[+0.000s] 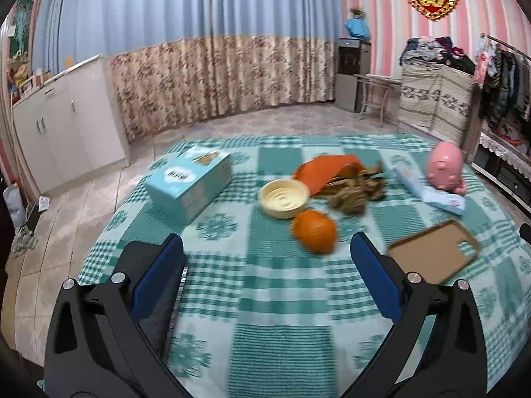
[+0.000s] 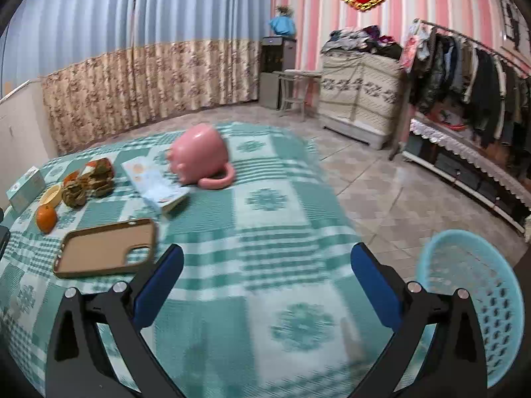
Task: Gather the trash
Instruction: 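Move both tools back over the table toward the remaining orange, then grasp the orange with the left gripper while the right grasps the picture booklet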
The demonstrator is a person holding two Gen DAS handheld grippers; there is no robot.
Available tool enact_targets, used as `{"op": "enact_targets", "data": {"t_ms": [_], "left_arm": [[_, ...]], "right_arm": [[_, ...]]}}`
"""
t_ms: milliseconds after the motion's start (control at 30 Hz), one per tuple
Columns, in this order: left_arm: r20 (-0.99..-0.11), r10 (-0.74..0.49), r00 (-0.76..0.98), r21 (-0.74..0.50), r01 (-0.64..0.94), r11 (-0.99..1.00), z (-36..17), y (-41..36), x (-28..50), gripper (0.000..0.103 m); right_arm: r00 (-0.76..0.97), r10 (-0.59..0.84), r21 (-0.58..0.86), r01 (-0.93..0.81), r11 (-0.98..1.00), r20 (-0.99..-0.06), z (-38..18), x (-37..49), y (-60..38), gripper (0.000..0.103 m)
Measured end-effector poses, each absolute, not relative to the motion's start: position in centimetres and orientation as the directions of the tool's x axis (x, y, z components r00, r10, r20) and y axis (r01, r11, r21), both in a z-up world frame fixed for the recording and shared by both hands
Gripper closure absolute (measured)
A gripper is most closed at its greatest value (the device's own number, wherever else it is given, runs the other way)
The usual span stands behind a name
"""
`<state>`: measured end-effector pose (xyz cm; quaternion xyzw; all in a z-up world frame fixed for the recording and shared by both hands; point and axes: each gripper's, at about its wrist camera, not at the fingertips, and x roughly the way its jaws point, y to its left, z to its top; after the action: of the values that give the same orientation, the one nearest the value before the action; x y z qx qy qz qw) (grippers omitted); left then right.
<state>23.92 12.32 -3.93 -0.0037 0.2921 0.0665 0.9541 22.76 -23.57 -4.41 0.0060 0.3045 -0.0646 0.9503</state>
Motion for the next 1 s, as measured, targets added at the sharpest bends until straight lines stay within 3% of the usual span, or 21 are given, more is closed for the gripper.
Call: {"op": "enact_targets", "data": {"t_ms": [367,433,600,667,733,800,1000], "left_arm": [[-0.653,0.066,0.755,0.026,-0.065,0.998,-6.8,10.7,29.8,0.006],[-0.685,0.039,0.727,0.018,-0.036,0.999,-7.4,10.3,31.2,0.018],[-0.717,0.03,0.696,0.034,-0.008,0.999,-8.2,9.5,33.1,0.026],[-0.726,0.013,0.687,0.031,0.014,0.999,-8.4,9.3,33.6,0.035],[-0.742,-0.018,0.67,0.018,0.046,0.999,-8.8,9.1,33.9,0.052],[-0.739,-0.032,0.673,0.011,0.06,0.998,-8.7,9.1,33.7,0.059],[-0.703,0.002,0.712,0.05,0.047,0.998,-7.7,9.6,32.1,0.065]], "right_arm": [[0.783,-0.092,-0.044,0.082,0.996,-0.616,-5.8,26.5,-21.4,0.005],[0.78,-0.083,-0.037,0.077,0.996,-0.621,-5.7,27.2,-21.5,0.005],[0.765,-0.034,-0.018,0.029,0.999,-0.643,-5.7,30.0,-20.2,0.005],[0.762,-0.03,-0.039,0.006,0.999,-0.647,-5.7,31.2,-19.2,0.005],[0.757,-0.011,-0.038,-0.019,0.999,-0.654,-5.8,32.5,-18.3,0.005],[0.753,-0.002,-0.047,-0.038,0.998,-0.658,-5.9,33.5,-17.5,0.005],[0.71,0.029,-0.066,-0.106,0.992,-0.703,-7.0,36.6,-15.9,0.006]]}}
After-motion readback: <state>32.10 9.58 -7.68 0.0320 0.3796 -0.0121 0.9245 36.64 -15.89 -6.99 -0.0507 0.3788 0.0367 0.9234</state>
